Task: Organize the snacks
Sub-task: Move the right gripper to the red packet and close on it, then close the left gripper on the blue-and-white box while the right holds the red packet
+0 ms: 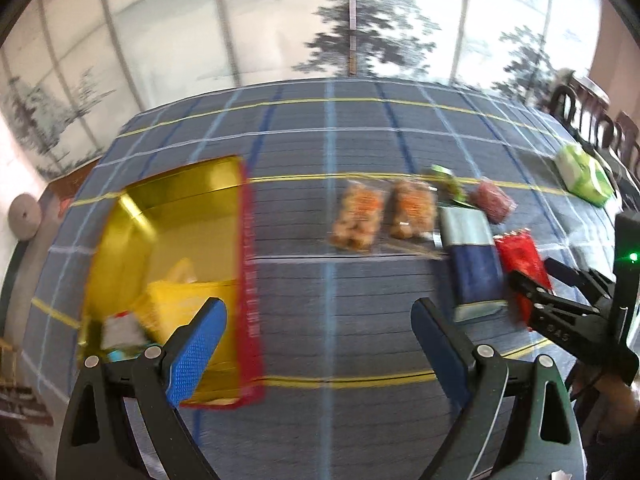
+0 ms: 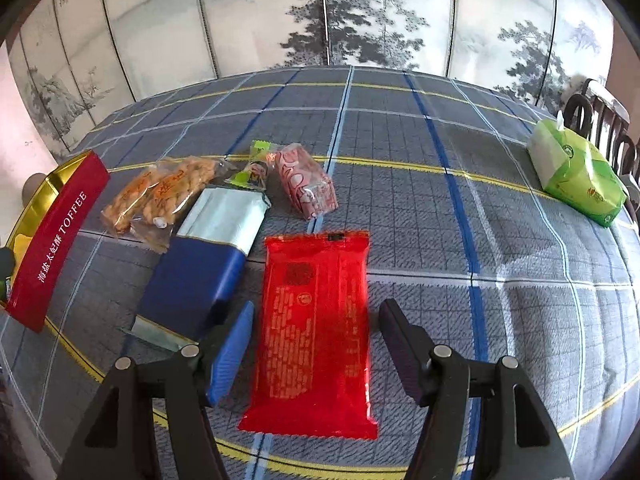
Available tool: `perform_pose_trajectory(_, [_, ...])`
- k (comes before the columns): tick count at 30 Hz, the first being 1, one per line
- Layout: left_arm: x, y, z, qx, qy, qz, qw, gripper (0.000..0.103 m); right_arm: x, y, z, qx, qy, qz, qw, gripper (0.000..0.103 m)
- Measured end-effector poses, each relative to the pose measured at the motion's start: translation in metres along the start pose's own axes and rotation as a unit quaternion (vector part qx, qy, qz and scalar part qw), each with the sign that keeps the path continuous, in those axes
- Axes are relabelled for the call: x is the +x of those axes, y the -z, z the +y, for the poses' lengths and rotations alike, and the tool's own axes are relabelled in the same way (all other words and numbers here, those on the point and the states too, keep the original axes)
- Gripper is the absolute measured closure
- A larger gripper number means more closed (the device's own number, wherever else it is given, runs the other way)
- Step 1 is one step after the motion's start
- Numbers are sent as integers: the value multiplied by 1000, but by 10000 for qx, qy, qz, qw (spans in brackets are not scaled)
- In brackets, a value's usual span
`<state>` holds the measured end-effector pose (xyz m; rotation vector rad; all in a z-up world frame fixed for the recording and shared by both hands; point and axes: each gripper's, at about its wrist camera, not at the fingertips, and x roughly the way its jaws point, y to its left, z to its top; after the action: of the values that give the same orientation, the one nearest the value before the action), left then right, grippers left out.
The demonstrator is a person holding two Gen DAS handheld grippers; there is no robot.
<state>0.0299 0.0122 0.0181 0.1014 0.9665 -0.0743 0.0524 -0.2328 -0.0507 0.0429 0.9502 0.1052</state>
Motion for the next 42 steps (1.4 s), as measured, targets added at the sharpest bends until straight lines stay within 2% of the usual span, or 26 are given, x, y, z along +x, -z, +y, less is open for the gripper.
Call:
perform_pose_trajectory(4, [14,-4,-30,203,240,101,9995,11,-1,0,-5,-133,-35,-68,9999,52])
perform_pose_trajectory(7, [25,-5,-47,259,459,183,9984,11,-2,2,-10,-240,-106,-136,9996,55])
perform_pose_trajectory(12, [40,-11,-72,300,746,330,9962,11,-1,-2,-29,-375,183,-246,9988,57])
perform_pose_trajectory(18, [61,-15,-99,433,759,531,9948,11,3,-14,-70,-17,488,-255,9985,58])
perform_pose_trajectory(21, [68,-17,-107,448,733,603,9945,12,4,-15,-86,275,357,-244,9987,58])
perform_pose_trajectory(24, [77,-18,-113,411,687,708,9943,19,6,-17,-85,280,374,-242,9986,58])
perform_pose_trajectory(28, [88,-20,-118,317,733,862,9931,33,7,-17,-88,304,341,-246,9986,57])
perform_pose_trajectory(31, [92,-23,-121,292,722,859,9933,39,6,-16,-88,307,338,-248,9987,57])
perform_pose_trajectory(36, [96,-29,-128,354,697,844,9934,41,6,-16,-89,304,336,-247,9987,57])
perform_pose_trajectory(39, [96,-31,-131,466,631,766,9940,56,6,-16,-89,306,335,-247,9987,57])
perform_pose_trajectory(42, [94,-29,-129,468,671,760,9937,57,6,-16,-88,300,336,-244,9987,57])
